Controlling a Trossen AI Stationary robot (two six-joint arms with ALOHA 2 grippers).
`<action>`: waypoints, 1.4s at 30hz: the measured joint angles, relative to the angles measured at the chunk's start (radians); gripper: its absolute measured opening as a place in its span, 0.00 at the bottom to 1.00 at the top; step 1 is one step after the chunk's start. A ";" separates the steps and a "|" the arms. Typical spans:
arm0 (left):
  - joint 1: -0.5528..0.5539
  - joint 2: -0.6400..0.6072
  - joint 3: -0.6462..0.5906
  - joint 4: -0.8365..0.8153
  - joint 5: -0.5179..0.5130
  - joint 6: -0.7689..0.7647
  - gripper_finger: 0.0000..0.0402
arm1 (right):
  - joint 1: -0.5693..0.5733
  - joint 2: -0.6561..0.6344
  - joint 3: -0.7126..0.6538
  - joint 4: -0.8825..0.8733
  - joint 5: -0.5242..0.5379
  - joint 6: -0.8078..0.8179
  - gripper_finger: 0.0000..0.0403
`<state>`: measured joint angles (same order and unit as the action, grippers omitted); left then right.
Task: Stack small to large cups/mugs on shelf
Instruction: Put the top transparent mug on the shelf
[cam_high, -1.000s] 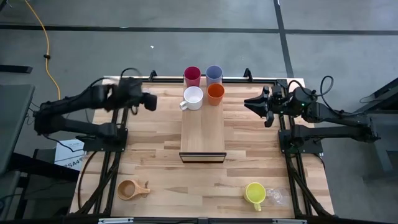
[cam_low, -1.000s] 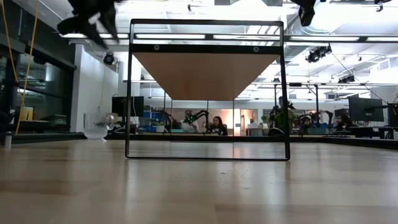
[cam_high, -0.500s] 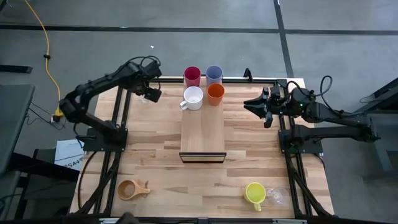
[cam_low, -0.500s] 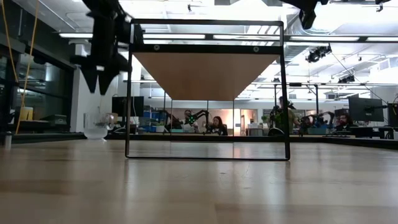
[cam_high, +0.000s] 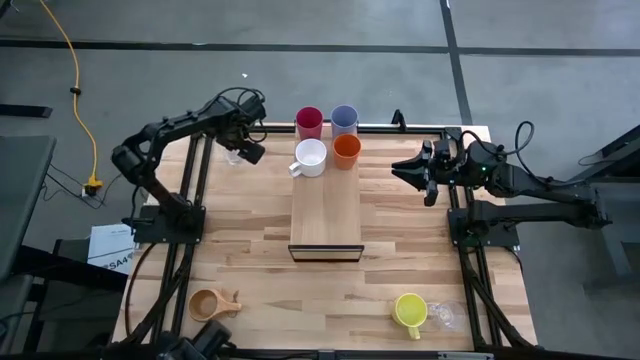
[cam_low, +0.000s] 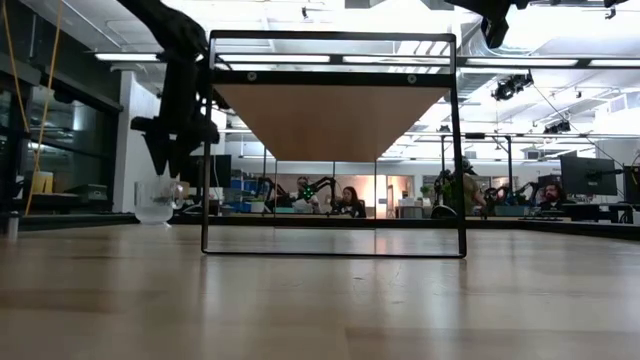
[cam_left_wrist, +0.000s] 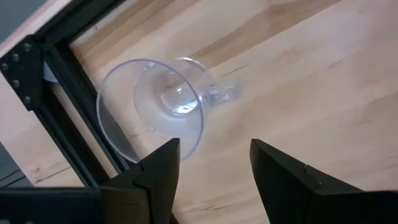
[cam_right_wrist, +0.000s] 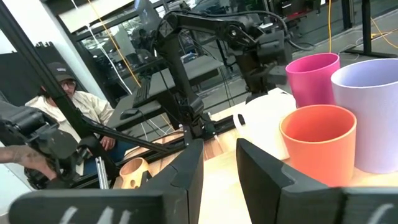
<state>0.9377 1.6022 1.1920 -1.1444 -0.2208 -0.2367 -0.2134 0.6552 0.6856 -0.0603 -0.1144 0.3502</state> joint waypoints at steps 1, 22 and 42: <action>0.000 0.008 -0.004 0.000 0.003 0.005 0.45 | 0.000 0.000 0.000 0.000 0.000 0.000 0.22; 0.000 0.036 -0.120 0.140 -0.058 0.016 0.45 | 0.000 0.000 0.000 0.004 0.000 0.006 0.22; -0.002 -0.040 -0.112 0.116 -0.085 0.019 0.01 | 0.000 0.000 0.000 0.005 -0.001 0.009 0.22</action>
<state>0.9360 1.5624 1.0804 -1.0286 -0.3054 -0.2179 -0.2134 0.6552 0.6857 -0.0555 -0.1150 0.3596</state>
